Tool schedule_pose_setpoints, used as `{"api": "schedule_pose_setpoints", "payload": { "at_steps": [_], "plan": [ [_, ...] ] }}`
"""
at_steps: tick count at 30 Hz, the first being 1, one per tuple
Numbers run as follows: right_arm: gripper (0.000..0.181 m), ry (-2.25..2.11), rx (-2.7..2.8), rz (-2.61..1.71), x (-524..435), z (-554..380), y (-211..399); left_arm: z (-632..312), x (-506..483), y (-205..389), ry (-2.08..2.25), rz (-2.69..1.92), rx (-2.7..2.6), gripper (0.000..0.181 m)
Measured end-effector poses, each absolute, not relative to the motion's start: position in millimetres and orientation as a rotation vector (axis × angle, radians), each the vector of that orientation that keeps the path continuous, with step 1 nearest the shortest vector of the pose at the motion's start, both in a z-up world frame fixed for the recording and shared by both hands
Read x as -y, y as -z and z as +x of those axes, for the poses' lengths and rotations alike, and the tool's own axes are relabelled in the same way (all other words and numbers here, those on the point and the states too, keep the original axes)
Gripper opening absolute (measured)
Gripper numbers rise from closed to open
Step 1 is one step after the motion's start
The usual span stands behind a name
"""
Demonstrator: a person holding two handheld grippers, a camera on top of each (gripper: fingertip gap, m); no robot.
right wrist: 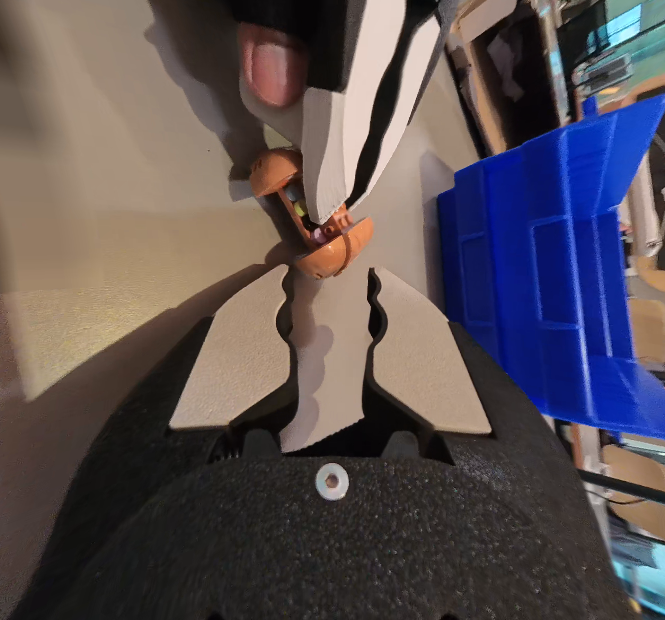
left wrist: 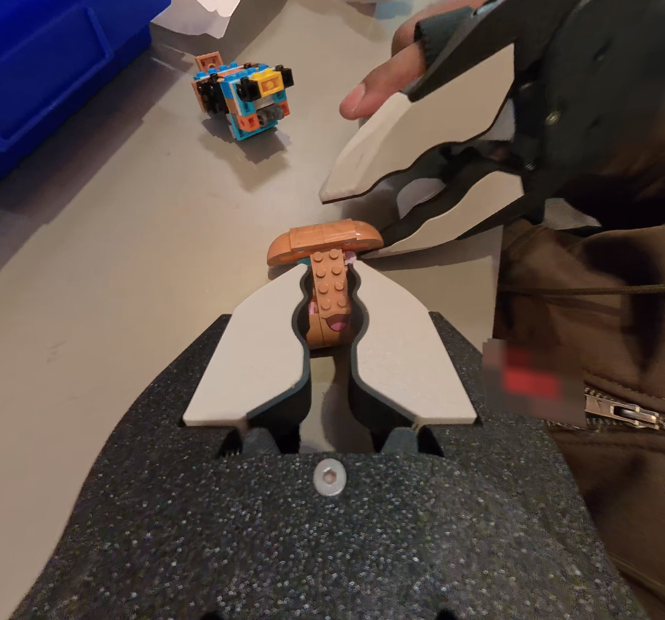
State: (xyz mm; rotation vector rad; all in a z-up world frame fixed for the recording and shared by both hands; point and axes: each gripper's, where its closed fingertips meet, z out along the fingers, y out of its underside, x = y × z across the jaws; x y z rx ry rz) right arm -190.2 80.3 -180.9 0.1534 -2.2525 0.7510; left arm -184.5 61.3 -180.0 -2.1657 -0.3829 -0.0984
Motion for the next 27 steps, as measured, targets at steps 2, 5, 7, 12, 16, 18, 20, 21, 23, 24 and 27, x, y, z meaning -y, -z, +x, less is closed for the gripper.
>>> {"api": "schedule_pose_setpoints", "payload": {
  "at_steps": [2, 5, 7, 12, 16, 18, 20, 21, 23, 24, 27],
  "plan": [
    [0.040, -0.721, 2.201, 0.210, -77, -192, 180, -181, -62, 177, 0.153, -2.148, 0.369, 0.018],
    [0.028, -0.692, 2.160, 0.279, -71, -192, 180, -178, -61, 178, 0.192, -2.150, 0.353, 0.019],
    [0.025, -0.711, 2.205, 0.254, -71, -191, 184, -178, -61, 176, 0.168, -2.140, 0.324, 0.020],
    [0.024, -0.818, 2.316, 0.082, -76, -191, 182, -177, -58, 143, 0.050, -1.913, 0.187, 0.041],
    [0.024, -0.926, 2.416, -0.082, -79, -187, 179, -171, -51, 134, -0.241, -1.858, -0.054, 0.061],
    [0.023, -0.964, 2.449, -0.145, -79, -186, 177, -167, -51, 146, -0.367, -1.918, -0.177, 0.065],
    [0.022, -0.995, 2.467, -0.198, -79, -185, 175, -167, -54, 155, -0.420, -1.963, -0.222, 0.064],
    [0.021, -1.020, 2.477, -0.216, -78, -184, 174, -169, -56, 156, -0.448, -1.967, -0.223, 0.061],
    [0.020, -1.082, 2.495, -0.226, -74, -180, 171, -174, -57, 155, -0.484, -1.962, -0.205, 0.043],
    [0.019, -1.116, 2.493, -0.219, -72, -178, 168, -172, -58, 155, -0.469, -1.966, -0.209, 0.033],
    [0.018, -1.151, 2.490, -0.196, -70, -176, 166, -168, -57, 157, -0.388, -1.981, -0.189, 0.022]
  ]
}}
